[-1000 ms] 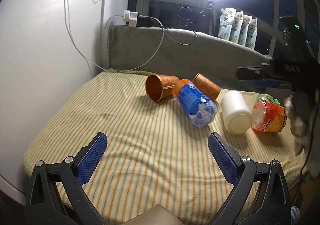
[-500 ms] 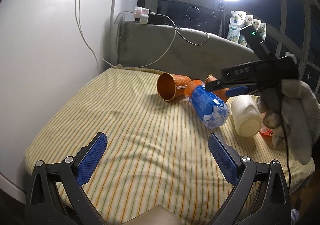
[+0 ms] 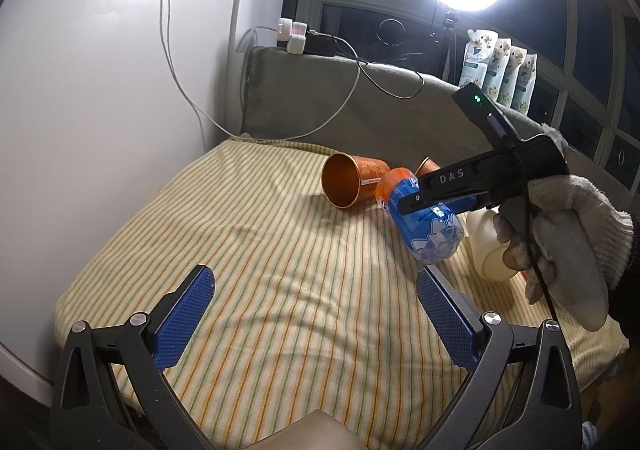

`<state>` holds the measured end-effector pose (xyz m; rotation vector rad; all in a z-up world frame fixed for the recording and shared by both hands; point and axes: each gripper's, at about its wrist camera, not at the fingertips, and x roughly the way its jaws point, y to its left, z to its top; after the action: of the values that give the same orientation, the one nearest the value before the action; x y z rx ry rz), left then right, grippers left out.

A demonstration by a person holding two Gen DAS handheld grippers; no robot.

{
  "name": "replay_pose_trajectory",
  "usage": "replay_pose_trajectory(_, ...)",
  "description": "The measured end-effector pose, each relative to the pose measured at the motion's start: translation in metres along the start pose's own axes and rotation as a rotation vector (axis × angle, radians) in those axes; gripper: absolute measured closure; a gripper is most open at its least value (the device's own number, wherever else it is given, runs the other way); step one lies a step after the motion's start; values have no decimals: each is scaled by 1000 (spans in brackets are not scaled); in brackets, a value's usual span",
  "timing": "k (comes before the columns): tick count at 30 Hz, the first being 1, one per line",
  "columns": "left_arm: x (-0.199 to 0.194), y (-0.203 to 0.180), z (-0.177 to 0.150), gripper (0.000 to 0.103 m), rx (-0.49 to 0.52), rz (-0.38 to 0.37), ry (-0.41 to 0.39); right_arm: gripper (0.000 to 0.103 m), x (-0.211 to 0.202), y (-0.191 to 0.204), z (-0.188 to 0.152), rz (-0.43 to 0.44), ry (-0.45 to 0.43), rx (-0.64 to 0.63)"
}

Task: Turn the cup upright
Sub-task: 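Close the right gripper around the middle of the blue bottle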

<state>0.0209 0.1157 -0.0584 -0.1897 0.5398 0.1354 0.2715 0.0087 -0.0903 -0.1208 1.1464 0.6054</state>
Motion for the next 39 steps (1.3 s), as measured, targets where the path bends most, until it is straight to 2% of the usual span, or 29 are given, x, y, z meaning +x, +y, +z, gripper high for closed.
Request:
replay_pose_trajectory(2,-1,0,0,2,-2,1,-2,36,1,-2,-1,2,10,3)
replay_pose_trajectory(13,-7,0,3,2,1,7,-18,38,-13,-3,-9,59,12,33)
replay_pose_trajectory(28,-8,-5,6,2,9,-3,-6,38,-57,0,-63,188,-2,89)
replay_pose_trajectory(32,-3,-8,5,2,12,-20,26,38,-60,-6,-86,234,16,139)
replay_pose_trajectory(35,4,-11,2,2,8,-55,84,38,-59,-7,-99,249,23,161)
replay_pose_trajectory(39,14,-5,-1,3,-79,-109,156,38,-55,-8,-109,279,37,190)
